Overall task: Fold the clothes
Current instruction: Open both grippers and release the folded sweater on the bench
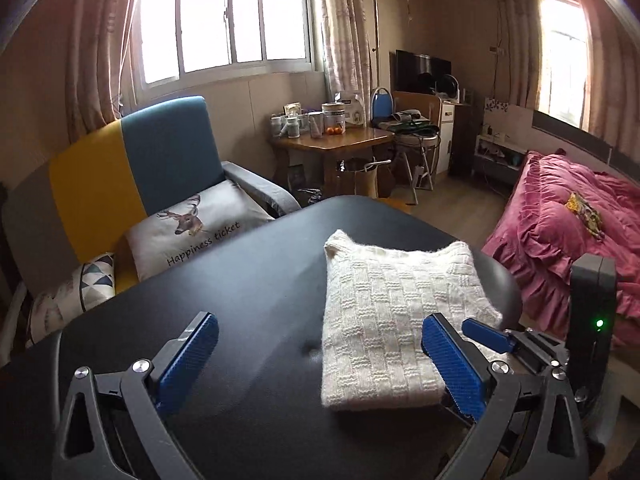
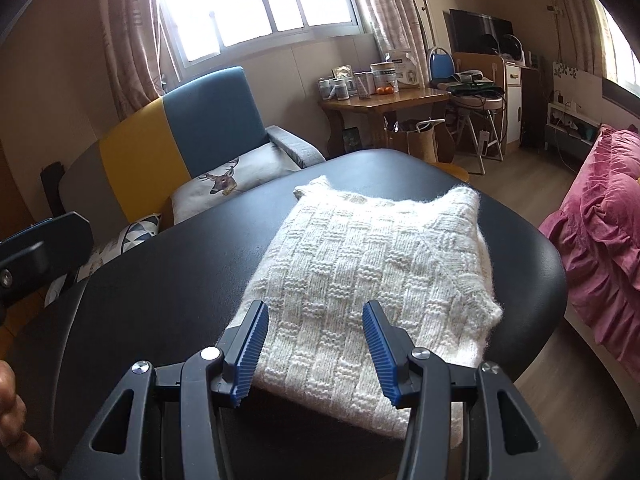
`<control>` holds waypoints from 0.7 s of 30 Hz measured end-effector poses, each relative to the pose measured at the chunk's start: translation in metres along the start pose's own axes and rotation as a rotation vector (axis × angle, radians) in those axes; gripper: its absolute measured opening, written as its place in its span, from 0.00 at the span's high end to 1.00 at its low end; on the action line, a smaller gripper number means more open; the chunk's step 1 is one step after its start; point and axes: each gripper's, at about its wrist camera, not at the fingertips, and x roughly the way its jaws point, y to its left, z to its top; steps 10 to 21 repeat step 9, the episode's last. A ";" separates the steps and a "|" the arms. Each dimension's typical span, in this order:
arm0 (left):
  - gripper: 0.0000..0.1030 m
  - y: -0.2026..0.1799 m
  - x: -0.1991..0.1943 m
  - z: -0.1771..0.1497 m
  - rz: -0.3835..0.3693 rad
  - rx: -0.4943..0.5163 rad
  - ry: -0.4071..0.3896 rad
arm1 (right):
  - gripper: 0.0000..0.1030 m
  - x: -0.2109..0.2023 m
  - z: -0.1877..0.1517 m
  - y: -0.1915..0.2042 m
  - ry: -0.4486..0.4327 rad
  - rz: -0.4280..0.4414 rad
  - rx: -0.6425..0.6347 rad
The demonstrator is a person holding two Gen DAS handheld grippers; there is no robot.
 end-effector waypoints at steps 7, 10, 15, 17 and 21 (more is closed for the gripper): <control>0.00 -0.001 0.005 -0.002 0.010 -0.013 0.006 | 0.51 0.008 -0.007 -0.004 0.023 -0.016 0.004; 0.00 -0.002 0.006 -0.004 0.004 -0.013 0.000 | 0.51 0.008 -0.008 -0.006 0.023 -0.022 0.010; 0.00 -0.002 0.006 -0.004 0.004 -0.013 0.000 | 0.51 0.008 -0.008 -0.006 0.023 -0.022 0.010; 0.00 -0.002 0.006 -0.004 0.004 -0.013 0.000 | 0.51 0.008 -0.008 -0.006 0.023 -0.022 0.010; 0.00 -0.002 0.006 -0.004 0.004 -0.013 0.000 | 0.51 0.008 -0.008 -0.006 0.023 -0.022 0.010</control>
